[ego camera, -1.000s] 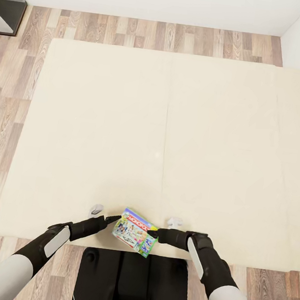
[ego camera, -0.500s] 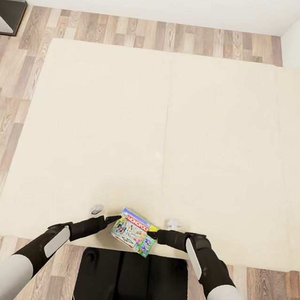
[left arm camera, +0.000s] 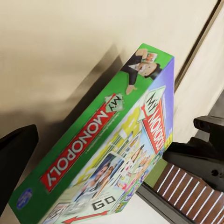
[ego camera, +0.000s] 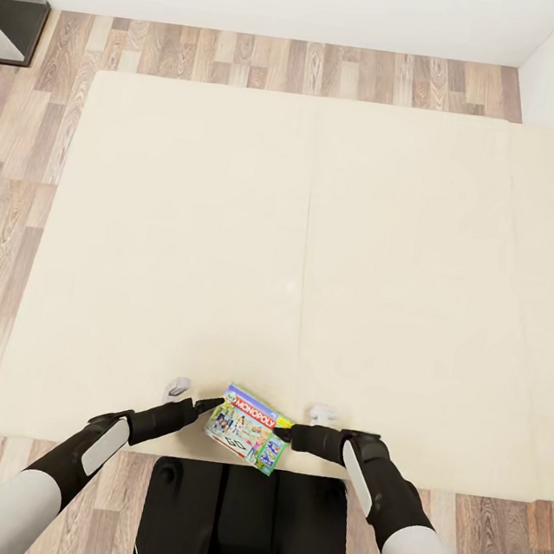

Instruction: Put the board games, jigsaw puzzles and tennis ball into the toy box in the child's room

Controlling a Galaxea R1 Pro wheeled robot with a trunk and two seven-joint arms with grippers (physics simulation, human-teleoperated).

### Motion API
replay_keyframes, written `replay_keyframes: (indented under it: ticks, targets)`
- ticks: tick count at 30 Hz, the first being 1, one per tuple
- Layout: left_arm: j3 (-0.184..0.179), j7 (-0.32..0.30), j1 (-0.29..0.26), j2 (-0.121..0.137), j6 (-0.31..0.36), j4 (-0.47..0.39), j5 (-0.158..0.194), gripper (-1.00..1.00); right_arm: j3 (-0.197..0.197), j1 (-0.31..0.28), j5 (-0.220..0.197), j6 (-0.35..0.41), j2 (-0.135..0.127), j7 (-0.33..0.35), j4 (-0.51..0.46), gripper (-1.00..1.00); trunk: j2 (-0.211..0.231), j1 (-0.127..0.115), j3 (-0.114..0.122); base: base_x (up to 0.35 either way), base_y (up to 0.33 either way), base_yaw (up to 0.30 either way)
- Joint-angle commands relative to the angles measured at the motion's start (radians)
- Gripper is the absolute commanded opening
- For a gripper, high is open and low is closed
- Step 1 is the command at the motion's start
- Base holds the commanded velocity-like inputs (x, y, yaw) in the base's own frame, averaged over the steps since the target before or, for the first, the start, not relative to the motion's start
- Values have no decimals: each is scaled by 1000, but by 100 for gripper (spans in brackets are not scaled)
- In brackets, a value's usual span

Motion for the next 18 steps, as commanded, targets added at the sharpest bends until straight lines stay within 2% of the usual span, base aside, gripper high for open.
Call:
replay_keyframes:
  ticks: [1, 18]
  targets:
    - [-5, 2, 0, 1, 5, 0, 9, 100, 0, 0, -13, 4, 1, -12, -1, 100, -1, 1, -1, 0, 0, 0]
    - [-5, 2, 0, 0, 5, 0, 9, 100, -4, 0, -19, 1, 3, -61, 0, 100, -1, 1, -1, 0, 0, 0]
